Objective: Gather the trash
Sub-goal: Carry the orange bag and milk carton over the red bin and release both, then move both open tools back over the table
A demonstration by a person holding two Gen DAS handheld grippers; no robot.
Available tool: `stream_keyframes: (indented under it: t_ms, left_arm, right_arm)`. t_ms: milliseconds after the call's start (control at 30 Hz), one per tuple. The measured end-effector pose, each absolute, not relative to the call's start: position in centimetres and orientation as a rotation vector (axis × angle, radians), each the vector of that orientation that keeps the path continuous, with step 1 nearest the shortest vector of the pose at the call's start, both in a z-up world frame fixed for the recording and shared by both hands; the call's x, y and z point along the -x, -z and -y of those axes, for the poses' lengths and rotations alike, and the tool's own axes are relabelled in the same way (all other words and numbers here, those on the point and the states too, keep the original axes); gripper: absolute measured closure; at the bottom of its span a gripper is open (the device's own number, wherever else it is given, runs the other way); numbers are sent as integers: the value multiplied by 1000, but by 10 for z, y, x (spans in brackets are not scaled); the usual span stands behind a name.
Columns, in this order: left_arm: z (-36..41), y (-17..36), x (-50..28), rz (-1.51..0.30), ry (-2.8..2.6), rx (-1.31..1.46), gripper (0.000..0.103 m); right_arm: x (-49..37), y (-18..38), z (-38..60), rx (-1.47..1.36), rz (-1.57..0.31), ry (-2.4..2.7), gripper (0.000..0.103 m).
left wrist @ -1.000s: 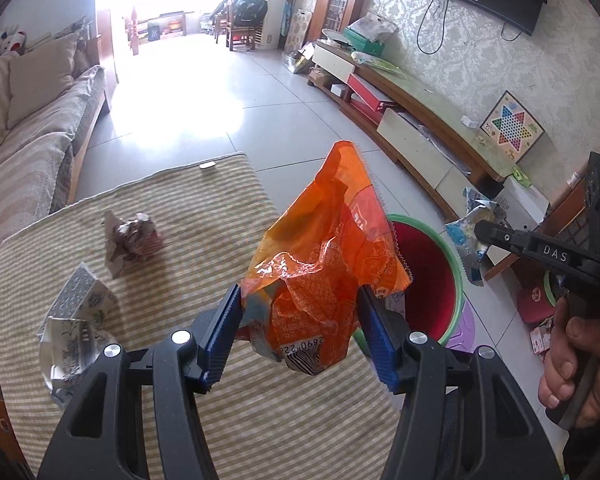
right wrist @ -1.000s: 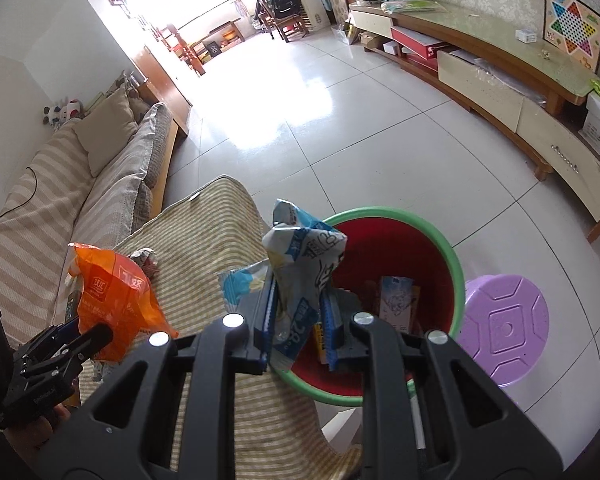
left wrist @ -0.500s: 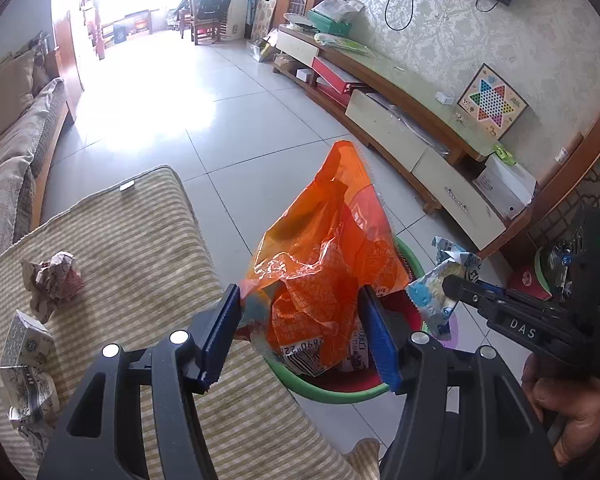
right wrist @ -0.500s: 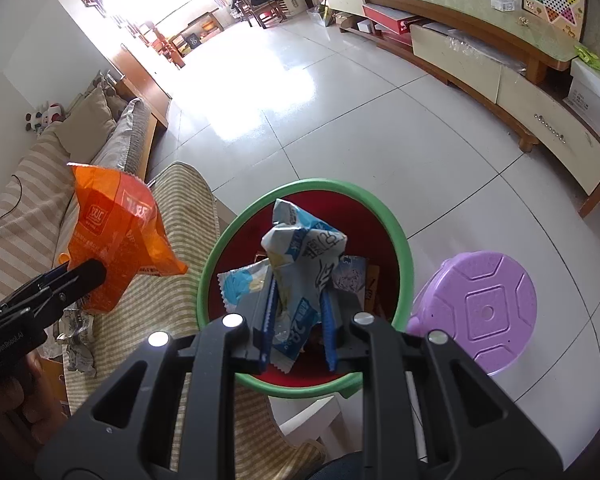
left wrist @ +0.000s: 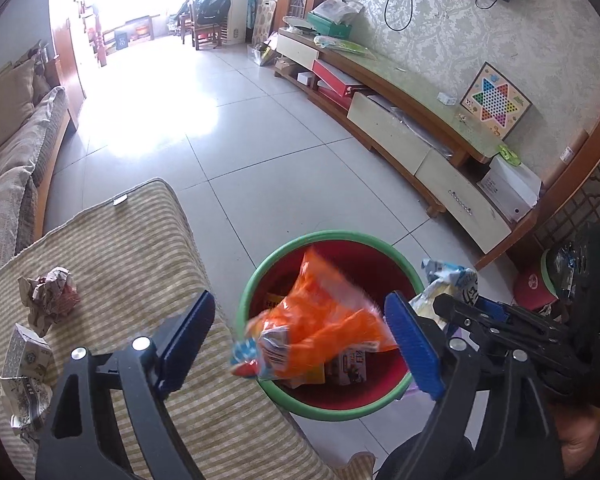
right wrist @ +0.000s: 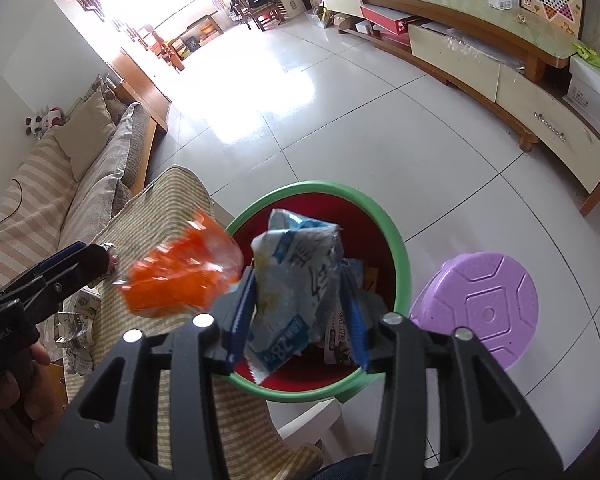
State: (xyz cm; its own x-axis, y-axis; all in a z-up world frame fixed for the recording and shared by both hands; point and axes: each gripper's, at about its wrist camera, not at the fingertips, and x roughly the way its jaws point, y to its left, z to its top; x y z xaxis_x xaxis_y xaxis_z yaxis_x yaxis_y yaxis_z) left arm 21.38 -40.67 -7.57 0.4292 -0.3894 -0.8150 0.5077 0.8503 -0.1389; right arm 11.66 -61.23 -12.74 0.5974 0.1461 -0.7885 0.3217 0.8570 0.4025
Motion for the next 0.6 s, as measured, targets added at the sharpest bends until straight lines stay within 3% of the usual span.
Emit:
stream_keyframes:
  t_ms: [67,267,600]
  left_arm:
    - [404,75,-214,-984,563,-120,19]
    - [387,67,-212,-957,529,-98,11]
    - [323,40,-198,-894,439,-77,8]
  right_arm:
    - [-116,126,611,-546,-931,114,30]
    - [-114,111,600,-450,-909,149,7]
    - [-115,77,552,-336,-868,114,5]
